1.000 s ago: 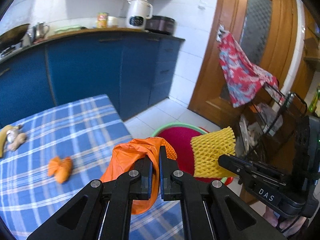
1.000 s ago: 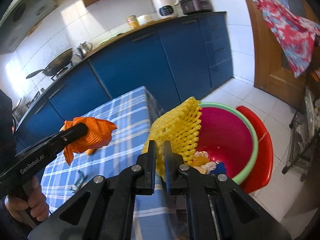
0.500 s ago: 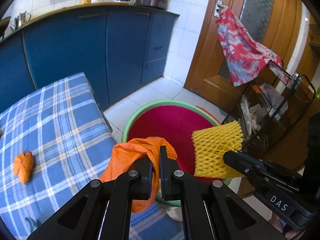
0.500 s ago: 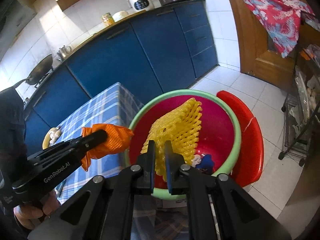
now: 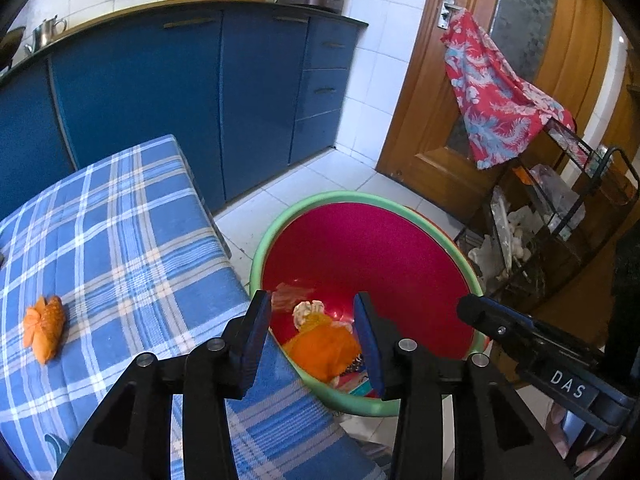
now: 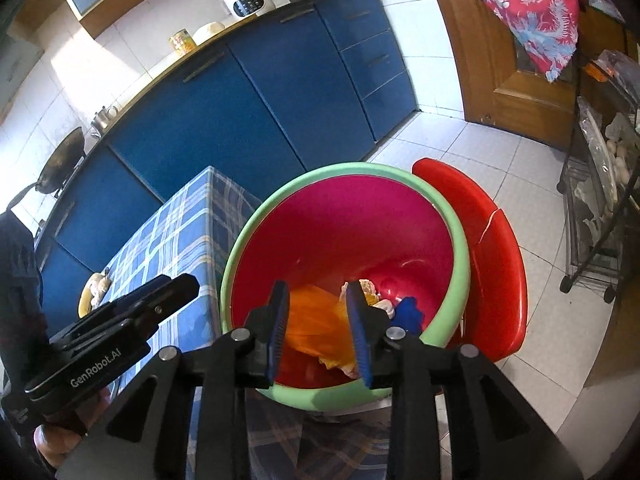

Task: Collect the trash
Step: 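Carry the orange bag and foam net over the red bucket and open both tools, then return both tools over the table toward the blue plastic piece and gloves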

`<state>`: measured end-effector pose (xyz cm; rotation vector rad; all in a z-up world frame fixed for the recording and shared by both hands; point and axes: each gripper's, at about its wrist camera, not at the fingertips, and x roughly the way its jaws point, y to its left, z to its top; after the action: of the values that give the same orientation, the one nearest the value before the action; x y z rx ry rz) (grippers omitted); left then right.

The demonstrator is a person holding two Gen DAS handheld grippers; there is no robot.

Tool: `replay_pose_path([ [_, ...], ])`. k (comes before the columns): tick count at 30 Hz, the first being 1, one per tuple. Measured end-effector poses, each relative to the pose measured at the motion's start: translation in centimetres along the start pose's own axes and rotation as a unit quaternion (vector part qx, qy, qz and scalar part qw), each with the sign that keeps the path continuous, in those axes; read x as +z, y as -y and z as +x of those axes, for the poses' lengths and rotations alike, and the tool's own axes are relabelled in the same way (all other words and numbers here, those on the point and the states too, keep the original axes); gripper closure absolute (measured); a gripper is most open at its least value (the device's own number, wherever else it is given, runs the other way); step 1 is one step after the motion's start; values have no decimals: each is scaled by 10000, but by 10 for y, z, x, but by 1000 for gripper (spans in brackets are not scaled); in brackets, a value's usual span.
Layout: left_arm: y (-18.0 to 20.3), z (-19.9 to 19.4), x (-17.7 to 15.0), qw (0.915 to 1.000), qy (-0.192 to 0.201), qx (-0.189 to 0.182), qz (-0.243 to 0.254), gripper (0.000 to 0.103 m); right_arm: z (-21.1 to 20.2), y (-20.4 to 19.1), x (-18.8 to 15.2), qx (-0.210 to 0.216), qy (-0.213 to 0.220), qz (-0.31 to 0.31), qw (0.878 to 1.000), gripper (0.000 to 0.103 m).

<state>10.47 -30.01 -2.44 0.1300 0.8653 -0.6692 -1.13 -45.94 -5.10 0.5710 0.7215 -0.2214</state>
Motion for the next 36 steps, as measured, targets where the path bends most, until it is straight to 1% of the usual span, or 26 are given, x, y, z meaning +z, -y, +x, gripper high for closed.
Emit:
replay_pose_path([
  [6, -8, -15, -1, 9999, 74, 51, -62, 59, -9, -6, -1, -51, 81, -43, 9999, 64],
  [9, -14, -26, -4, 9999, 109, 91, -96, 59, -13, -12, -3, -75, 53, -90, 9999, 50],
  [13, -24, -41, -10, 9996, 152, 187, -153, 59, -20, -23, -7, -10, 27, -162, 9999, 47],
  [15, -31, -49, -14, 9993, 171, 256, -189, 59, -23, -29, -10, 52, 29, -206, 9998, 42],
  [20, -51, -72, -25, 9978, 247, 532, -302, 59, -31, -45, -17, 174, 44, -319, 9993, 39],
  [26, -81, -92, -41, 9948, 258, 800, -578, 59, -33, -65, -24, 286, -11, -458, 9985, 38],
  [31, -105, -106, -55, 9914, 213, 1013, -795, 59, -36, -82, -29, 352, -47, -580, 9977, 36],
  [36, -122, -114, -70, 9895, 116, 1150, -873, 59, -35, -98, -35, 418, -129, -684, 9967, 36],
])
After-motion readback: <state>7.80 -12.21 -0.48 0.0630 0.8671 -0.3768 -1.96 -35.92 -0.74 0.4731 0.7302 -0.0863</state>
